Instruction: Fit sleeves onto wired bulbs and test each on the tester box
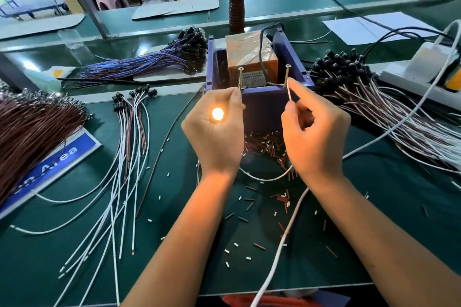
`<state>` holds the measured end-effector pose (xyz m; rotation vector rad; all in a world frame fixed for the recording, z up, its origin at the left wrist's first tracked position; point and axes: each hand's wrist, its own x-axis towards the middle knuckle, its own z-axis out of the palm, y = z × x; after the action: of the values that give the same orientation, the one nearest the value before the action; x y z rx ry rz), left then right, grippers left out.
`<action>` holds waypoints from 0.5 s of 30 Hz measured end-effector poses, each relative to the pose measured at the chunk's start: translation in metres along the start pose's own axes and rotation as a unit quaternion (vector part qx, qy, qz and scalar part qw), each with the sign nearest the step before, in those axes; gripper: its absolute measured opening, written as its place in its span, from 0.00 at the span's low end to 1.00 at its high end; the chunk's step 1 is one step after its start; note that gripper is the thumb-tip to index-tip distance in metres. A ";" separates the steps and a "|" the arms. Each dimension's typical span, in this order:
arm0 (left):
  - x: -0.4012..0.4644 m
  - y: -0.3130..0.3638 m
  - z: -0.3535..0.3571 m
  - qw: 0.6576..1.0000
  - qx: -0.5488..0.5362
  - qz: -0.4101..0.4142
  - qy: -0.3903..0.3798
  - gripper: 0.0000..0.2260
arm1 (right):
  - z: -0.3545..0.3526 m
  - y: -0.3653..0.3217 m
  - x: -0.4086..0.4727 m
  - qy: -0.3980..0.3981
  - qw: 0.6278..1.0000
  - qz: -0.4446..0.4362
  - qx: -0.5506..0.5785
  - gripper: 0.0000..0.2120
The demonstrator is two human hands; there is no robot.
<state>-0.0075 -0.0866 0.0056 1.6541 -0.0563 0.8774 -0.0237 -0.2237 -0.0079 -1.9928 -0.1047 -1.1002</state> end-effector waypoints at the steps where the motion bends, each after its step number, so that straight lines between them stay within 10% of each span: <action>1: 0.000 0.001 0.000 1.000 -0.001 0.000 0.000 0.11 | 0.000 0.000 0.000 0.001 1.000 -0.001 -0.002 0.16; 15: -0.001 -0.002 0.000 1.000 0.006 0.006 -0.001 0.07 | -0.004 -0.003 0.002 0.001 1.000 -0.006 -0.023 0.15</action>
<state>-0.0072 -0.0865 0.0034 1.6677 -0.0625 0.8853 -0.0262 -0.2249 -0.0034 -2.0342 -0.0911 -1.1222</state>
